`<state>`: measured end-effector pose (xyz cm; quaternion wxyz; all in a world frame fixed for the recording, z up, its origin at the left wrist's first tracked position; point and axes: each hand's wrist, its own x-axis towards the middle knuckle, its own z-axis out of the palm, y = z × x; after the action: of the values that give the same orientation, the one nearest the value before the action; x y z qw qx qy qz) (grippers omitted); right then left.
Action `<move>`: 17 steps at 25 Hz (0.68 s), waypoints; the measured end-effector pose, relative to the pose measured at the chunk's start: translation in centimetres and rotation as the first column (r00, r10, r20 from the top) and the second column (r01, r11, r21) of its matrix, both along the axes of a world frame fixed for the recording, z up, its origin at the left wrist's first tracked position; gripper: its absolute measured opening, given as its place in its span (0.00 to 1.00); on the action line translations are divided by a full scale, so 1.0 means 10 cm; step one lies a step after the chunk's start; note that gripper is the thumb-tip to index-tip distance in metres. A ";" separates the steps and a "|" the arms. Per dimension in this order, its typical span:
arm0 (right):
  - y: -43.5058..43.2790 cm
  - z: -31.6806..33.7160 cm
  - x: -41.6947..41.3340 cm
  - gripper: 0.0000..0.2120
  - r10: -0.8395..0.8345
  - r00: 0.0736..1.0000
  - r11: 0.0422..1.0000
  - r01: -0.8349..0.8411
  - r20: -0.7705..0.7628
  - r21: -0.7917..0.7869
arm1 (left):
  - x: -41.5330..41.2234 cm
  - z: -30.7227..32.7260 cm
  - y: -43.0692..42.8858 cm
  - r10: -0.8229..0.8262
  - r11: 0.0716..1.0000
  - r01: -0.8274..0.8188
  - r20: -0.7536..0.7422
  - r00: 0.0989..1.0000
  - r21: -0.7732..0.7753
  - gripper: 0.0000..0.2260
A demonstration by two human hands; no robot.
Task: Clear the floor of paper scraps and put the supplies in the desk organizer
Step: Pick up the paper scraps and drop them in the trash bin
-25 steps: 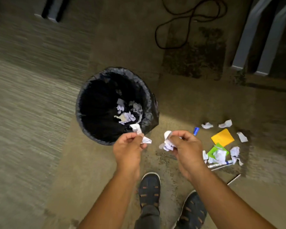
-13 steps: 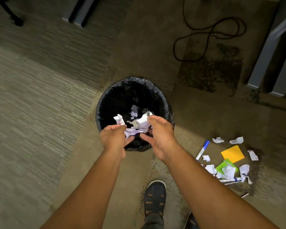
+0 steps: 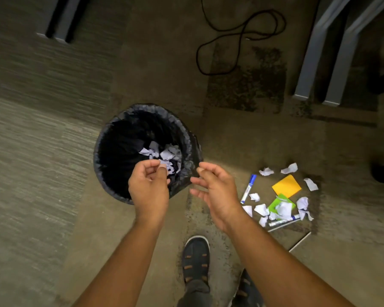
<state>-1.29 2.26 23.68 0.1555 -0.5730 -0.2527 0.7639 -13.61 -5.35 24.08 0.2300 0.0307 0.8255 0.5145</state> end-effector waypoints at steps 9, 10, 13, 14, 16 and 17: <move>-0.19 -1.00 1.44 0.17 -0.019 0.919 0.995 -0.022 0.395 0.098 | 1.12 -0.99 0.30 -0.330 0.916 0.368 0.217 0.919 -0.163 0.08; -0.18 -1.12 1.58 0.15 -0.028 0.911 0.994 -0.019 0.412 0.109 | 1.22 -1.12 0.32 -0.357 0.898 0.400 0.227 0.906 -0.184 0.08; -0.14 -1.52 2.01 0.18 0.003 0.865 0.988 -0.078 0.501 0.130 | 1.54 -1.47 0.40 -0.490 0.807 0.549 0.273 0.828 -0.219 0.08; -0.13 -1.65 2.15 0.23 0.041 0.834 0.983 -0.133 0.550 0.129 | 1.64 -1.59 0.40 -0.565 0.742 0.629 0.286 0.773 -0.234 0.09; -0.10 -1.90 2.45 0.33 0.146 0.730 0.943 -0.308 0.668 0.130 | 1.82 -1.85 0.36 -0.748 0.533 0.791 0.269 0.607 -0.300 0.13; -0.09 -2.04 2.61 0.35 0.192 0.659 0.906 -0.404 0.727 0.127 | 1.91 -1.99 0.32 -0.830 0.402 0.846 0.251 0.499 -0.351 0.16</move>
<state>24.85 1.35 3.26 -0.0017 -0.7409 -0.4882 0.4612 5.44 -2.10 4.13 0.4716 0.3787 0.7850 0.1341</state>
